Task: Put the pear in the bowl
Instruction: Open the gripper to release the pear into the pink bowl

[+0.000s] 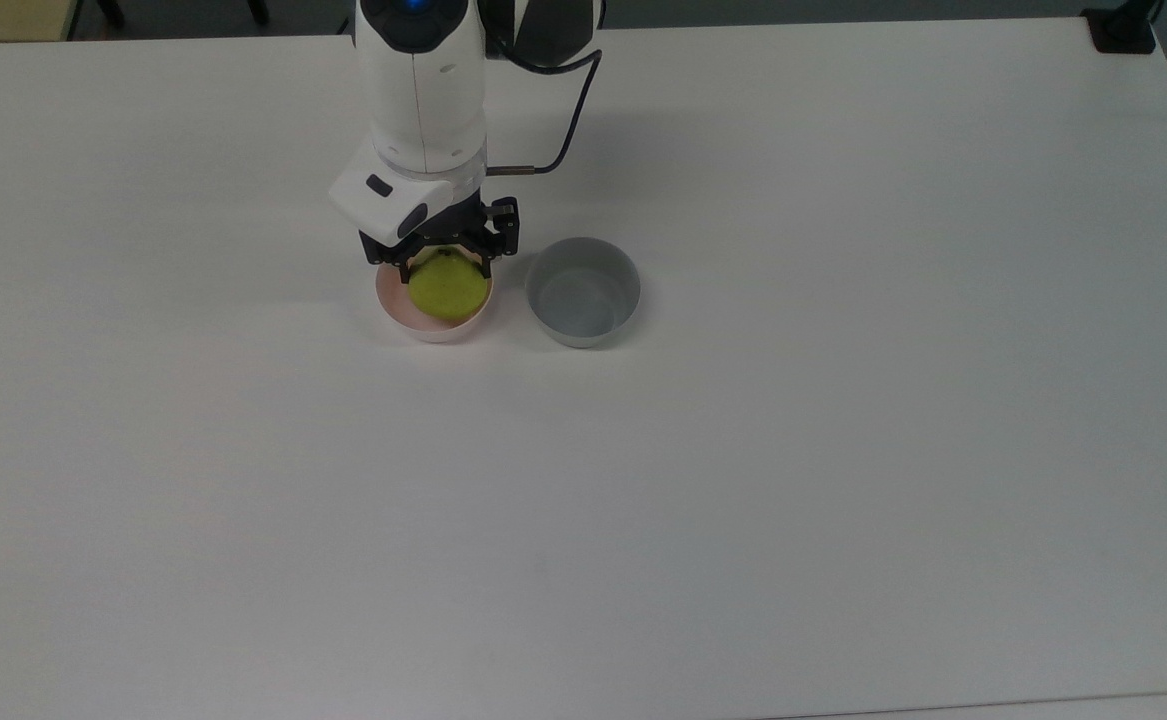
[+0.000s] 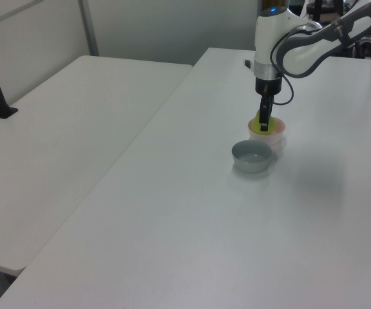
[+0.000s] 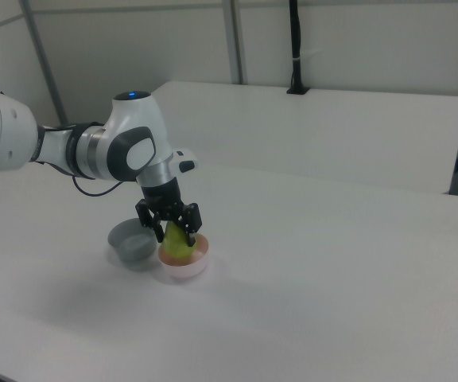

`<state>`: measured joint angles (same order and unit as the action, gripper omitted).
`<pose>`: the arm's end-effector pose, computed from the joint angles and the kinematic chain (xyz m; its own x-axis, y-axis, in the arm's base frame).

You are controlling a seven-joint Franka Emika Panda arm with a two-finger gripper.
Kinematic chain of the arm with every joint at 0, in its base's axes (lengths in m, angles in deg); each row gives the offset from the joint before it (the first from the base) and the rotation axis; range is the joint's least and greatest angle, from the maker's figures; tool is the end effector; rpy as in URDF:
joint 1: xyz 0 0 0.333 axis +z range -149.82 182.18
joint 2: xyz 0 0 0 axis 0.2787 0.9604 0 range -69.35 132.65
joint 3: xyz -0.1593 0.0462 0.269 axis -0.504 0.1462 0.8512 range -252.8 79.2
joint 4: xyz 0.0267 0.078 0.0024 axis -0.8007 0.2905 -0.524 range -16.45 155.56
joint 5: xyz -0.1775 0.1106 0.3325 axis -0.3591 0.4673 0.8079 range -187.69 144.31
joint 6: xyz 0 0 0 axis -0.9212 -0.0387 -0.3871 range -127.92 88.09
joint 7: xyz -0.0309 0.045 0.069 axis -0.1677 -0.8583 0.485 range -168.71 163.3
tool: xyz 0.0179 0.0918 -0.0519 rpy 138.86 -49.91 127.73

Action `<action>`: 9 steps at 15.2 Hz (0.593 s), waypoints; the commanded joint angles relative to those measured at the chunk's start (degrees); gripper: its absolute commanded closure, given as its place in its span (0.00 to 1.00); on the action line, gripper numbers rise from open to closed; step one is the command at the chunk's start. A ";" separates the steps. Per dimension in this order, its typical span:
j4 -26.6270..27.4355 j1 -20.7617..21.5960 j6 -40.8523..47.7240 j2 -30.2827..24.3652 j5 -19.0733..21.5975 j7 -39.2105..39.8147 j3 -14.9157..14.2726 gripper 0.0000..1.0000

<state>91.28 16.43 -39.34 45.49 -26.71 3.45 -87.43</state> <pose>0.6056 -0.0067 0.3584 0.9884 0.1521 0.0050 0.1513 -0.9857 0.0747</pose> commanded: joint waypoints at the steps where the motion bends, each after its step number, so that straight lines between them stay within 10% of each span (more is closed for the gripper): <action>1: 0.52 0.28 -1.80 0.05 0.53 -0.88 -0.16 0.37; 9: 0.34 0.19 -1.80 0.49 0.53 -1.06 -0.16 0.21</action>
<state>91.25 16.43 -39.43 46.23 -26.71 3.35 -87.43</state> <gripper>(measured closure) 0.194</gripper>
